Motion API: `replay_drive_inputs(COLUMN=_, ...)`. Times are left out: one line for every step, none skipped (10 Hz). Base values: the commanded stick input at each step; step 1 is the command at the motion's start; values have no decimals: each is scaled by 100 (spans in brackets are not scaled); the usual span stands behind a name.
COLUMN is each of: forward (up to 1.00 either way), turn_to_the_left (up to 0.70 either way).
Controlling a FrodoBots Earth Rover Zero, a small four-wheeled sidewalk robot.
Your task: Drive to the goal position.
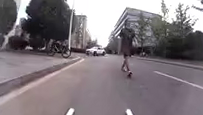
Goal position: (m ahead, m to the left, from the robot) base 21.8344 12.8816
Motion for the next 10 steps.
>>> replay_drive_inputs(forward=70, turn_to_the_left=0)
replay_drive_inputs(forward=70, turn_to_the_left=0)
replay_drive_inputs(forward=70, turn_to_the_left=1)
replay_drive_inputs(forward=70, turn_to_the_left=7)
replay_drive_inputs(forward=70, turn_to_the_left=13)
replay_drive_inputs(forward=70, turn_to_the_left=14)
replay_drive_inputs(forward=70, turn_to_the_left=14)
replay_drive_inputs(forward=70, turn_to_the_left=14)
replay_drive_inputs(forward=70, turn_to_the_left=11)
replay_drive_inputs(forward=70, turn_to_the_left=0)
